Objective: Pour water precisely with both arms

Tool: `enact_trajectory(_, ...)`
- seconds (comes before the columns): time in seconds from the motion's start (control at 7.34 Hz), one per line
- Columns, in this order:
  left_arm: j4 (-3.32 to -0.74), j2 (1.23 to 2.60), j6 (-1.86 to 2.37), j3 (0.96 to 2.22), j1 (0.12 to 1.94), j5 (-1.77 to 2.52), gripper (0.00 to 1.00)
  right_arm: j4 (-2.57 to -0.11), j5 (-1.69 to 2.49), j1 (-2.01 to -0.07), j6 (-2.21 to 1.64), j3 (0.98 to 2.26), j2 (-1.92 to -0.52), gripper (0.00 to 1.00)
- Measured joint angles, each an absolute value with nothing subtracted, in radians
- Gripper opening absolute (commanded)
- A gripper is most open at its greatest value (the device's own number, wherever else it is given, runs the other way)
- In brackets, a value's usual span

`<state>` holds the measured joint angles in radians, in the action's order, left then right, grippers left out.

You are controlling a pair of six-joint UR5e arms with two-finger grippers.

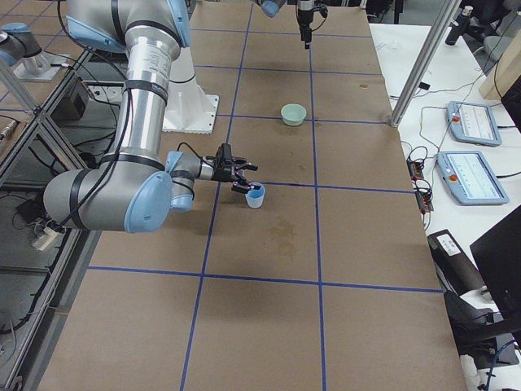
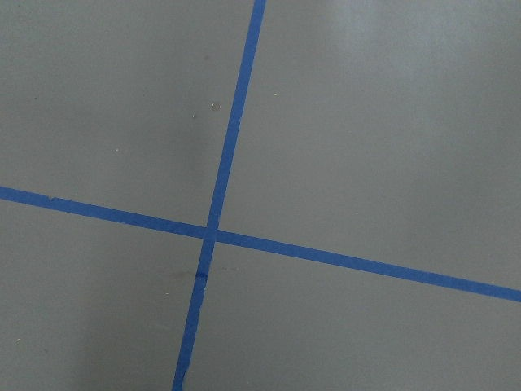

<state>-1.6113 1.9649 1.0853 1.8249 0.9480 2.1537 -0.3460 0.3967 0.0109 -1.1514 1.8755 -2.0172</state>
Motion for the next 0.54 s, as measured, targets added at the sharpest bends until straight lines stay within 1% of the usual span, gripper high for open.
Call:
enact_trajectory(0.27, -1.588, 1.968, 1.085, 1.841, 0.947, 2.154, 1.0, -0.347, 0.537, -0.107, -1.06, 1.923, -2.018, 1.0)
enact_trajectory(0.54, -1.582, 1.971, 1.086, 1.843, 0.947, 2.153, 1.0, -0.355, 0.745, -0.286, -0.958, 1.945, -2.004, 1.0)
